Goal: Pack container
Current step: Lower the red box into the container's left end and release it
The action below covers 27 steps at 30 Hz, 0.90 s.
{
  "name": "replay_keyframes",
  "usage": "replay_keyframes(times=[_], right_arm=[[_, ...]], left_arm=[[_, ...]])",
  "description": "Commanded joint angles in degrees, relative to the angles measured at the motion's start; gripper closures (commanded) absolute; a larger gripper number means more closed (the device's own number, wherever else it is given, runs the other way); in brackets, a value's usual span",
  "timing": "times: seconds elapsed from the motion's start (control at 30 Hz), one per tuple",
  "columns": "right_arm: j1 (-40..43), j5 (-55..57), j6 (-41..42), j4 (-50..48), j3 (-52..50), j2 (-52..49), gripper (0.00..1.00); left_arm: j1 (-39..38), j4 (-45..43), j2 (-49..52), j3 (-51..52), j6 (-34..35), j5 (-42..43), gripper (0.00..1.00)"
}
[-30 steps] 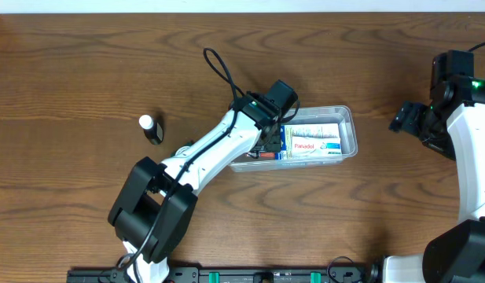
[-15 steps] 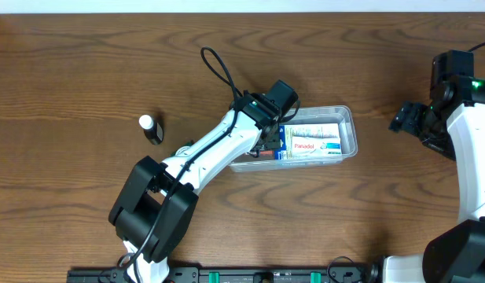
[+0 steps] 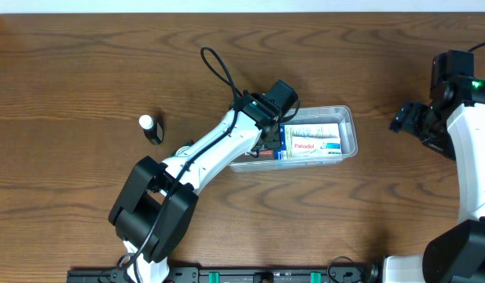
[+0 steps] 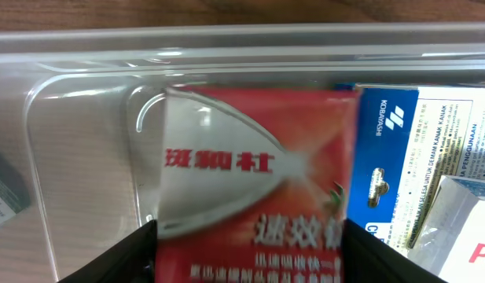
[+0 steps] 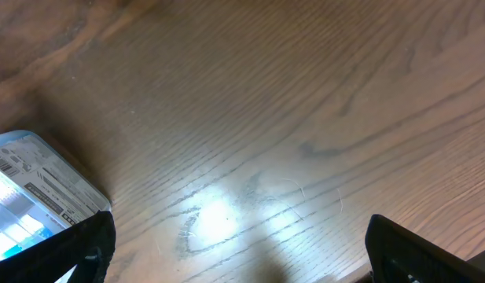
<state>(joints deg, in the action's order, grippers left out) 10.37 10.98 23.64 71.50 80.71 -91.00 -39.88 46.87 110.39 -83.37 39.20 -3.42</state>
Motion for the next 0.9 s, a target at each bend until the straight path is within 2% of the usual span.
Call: replay_keyframes(times=[0.0, 0.43, 0.57, 0.87], right_arm=[[0.3, 0.4, 0.3, 0.0, -0.1, 0.2, 0.01], [0.3, 0.4, 0.3, 0.0, -0.1, 0.2, 0.01], [0.3, 0.4, 0.3, 0.0, -0.1, 0.2, 0.01], [0.3, 0.4, 0.3, 0.0, -0.1, 0.2, 0.01]], left_arm=[[0.0, 0.1, 0.9, -0.3, 0.5, -1.1, 0.32], [-0.1, -0.2, 0.9, -0.3, 0.5, -1.1, 0.32], [-0.1, -0.6, 0.9, -0.3, 0.5, -1.1, 0.25], [-0.1, -1.0, 0.9, -0.3, 0.5, -1.1, 0.25]])
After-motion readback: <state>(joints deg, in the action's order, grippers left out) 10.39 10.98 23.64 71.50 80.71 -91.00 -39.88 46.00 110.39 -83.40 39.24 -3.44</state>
